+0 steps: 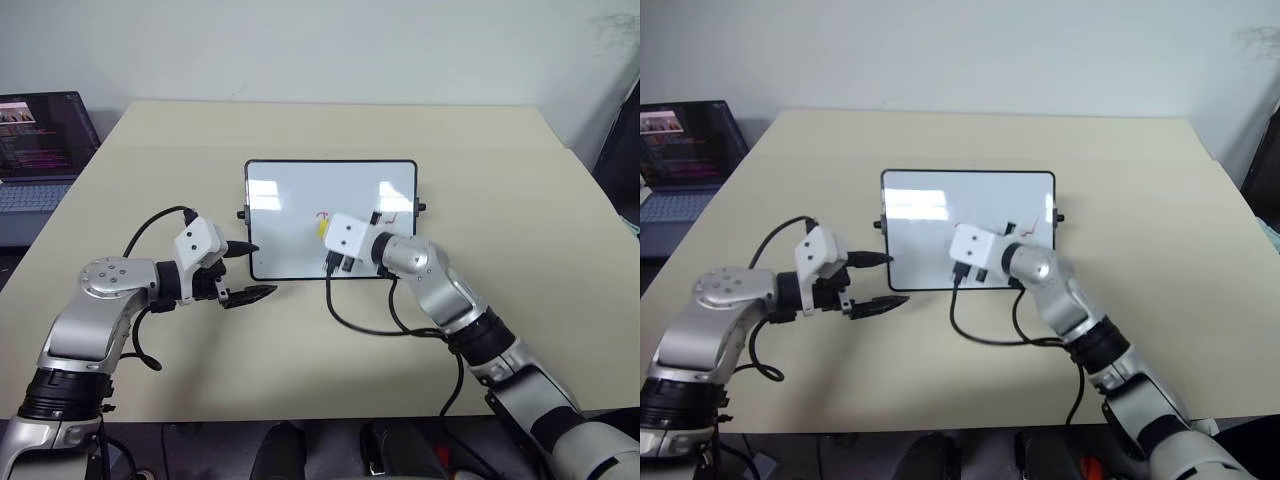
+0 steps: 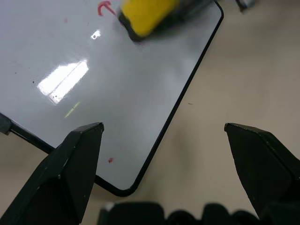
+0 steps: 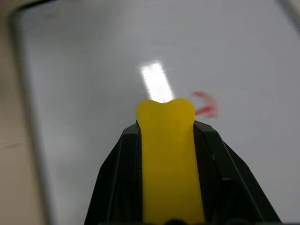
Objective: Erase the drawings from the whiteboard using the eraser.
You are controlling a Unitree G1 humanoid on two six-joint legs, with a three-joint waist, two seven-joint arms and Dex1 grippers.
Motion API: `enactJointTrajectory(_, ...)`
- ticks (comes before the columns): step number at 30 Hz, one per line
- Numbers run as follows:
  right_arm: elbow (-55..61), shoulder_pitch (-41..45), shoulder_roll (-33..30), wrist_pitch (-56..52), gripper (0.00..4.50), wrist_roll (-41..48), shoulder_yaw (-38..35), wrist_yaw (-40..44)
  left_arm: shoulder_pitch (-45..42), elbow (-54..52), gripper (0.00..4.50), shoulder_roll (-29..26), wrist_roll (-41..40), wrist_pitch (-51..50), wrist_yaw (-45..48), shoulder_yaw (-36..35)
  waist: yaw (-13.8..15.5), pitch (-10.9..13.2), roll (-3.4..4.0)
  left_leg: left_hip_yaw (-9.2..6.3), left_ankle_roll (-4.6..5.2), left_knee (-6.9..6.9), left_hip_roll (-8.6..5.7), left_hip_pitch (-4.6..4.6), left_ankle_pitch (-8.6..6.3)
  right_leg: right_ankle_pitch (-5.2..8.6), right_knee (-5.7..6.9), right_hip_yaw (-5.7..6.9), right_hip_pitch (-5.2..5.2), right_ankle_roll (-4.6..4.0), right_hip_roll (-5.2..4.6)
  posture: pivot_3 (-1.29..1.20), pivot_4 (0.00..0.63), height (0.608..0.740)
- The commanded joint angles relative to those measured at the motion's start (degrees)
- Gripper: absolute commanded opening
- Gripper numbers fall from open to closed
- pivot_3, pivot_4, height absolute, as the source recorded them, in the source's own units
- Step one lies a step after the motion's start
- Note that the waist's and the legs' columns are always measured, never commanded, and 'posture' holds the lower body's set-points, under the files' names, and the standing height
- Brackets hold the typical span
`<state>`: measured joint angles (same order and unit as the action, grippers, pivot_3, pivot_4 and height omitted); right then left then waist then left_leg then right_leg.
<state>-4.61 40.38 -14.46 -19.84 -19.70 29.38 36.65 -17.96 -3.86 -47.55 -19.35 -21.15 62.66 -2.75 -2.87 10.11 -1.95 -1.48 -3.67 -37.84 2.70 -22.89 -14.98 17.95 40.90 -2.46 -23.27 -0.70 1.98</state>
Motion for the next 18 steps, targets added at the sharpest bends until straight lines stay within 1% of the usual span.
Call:
enactJointTrajectory(1, -0.1, 1.0, 0.4, 1.1, 1.12, -2.1, -1.3, -3.5, -0.1, -1.8, 4.50, -1.1, -0.9, 0.0, 0.2, -1.8, -0.1, 0.0, 0.00, 0.01, 0.00, -0.02, 0.00, 0.01, 0.00, 0.00, 0.03, -0.02, 0.00, 0.00, 0.00, 0.00, 0.150, 0.740)
enactJointTrajectory(2, -0.6, 1.4, 0.7, 1.4, 1.12, -2.3, -1.7, -4.6, -0.1, -1.7, 4.50, -1.1, -0.9, 0.1, 0.2, -1.8, -0.1, 0.0, 0.00, 0.01, 0.00, -0.04, -0.01, 0.03, 0.00, 0.00, 0.07, -0.02, 0.00, 0.00, 0.00, 0.00, 0.150, 0.740)
enactJointTrajectory(4, -2.7, 3.7, 1.9, 3.2, 1.12, -3.0, -3.8, -9.6, -0.2, -1.7, 4.50, -1.2, -0.8, 0.2, 0.2, -1.8, -0.1, 0.0, 0.01, 0.01, -0.01, -0.06, -0.02, 0.07, 0.01, -0.01, 0.14, 0.02, 0.00, 0.00, 0.00, 0.00, 0.150, 0.740)
enactJointTrajectory(6, -3.9, 5.2, 2.6, 4.5, 1.12, -3.1, -4.6, -11.8, -0.4, -1.7, 4.50, -1.3, -0.8, 0.1, 0.3, -1.8, -0.2, 0.0, 0.02, 0.02, -0.01, -0.06, -0.02, 0.08, 0.02, -0.01, 0.20, 0.02, 0.00, 0.00, 0.02, 0.00, 0.150, 0.740)
enactJointTrajectory(9, -4.8, 5.2, 2.6, 4.2, 1.12, -2.7, -3.6, -9.7, -0.6, -1.7, 4.50, -1.3, -0.8, 0.1, 0.3, -1.7, -0.2, 0.0, 0.01, 0.03, -0.01, -0.05, -0.02, 0.06, 0.02, -0.01, 0.17, 0.05, 0.00, 0.00, 0.02, 0.00, 0.150, 0.740)
enactJointTrajectory(13, -3.7, 3.5, 2.1, 0.9, 1.12, -1.0, -1.3, -2.3, -0.5, -1.8, 4.50, -1.3, -0.8, 0.1, 0.2, -1.8, -0.1, 0.0, 0.01, 0.01, -0.01, 0.00, 0.00, -0.01, 0.01, 0.00, 0.01, 0.01, -0.01, 0.00, 0.01, 0.00, 0.150, 0.740)
enactJointTrajectory(15, -2.9, 2.9, 1.7, 0.3, 1.12, -1.0, -0.6, -0.4, -0.5, -1.8, 4.50, -1.3, -0.8, 0.0, 0.1, -1.8, -0.1, 0.0, 0.01, 0.01, 0.00, 0.00, 0.00, -0.01, 0.00, 0.00, -0.01, -0.01, -0.01, 0.00, 0.00, 0.00, 0.150, 0.740)
enactJointTrajectory(16, -2.9, 2.9, 1.8, 0.4, 1.12, -1.2, -0.7, -0.5, -0.5, -1.9, 4.50, -1.3, -0.8, -0.1, 0.1, -1.8, -0.1, 0.0, 0.01, 0.00, 0.00, 0.00, 0.00, 0.00, 0.00, 0.00, 0.01, 0.00, -0.01, 0.00, 0.00, 0.00, 0.150, 0.740)
enactJointTrajectory(18, -4.4, 4.3, 3.0, 2.8, 1.12, -2.5, -2.4, -5.6, -0.5, -2.0, 4.50, -1.2, -0.8, -0.1, 0.0, -1.8, -0.1, 0.0, 0.01, 0.01, 0.00, -0.04, 0.00, 0.03, 0.00, 0.00, 0.08, -0.01, -0.01, 0.00, 0.00, 0.00, 0.150, 0.740)
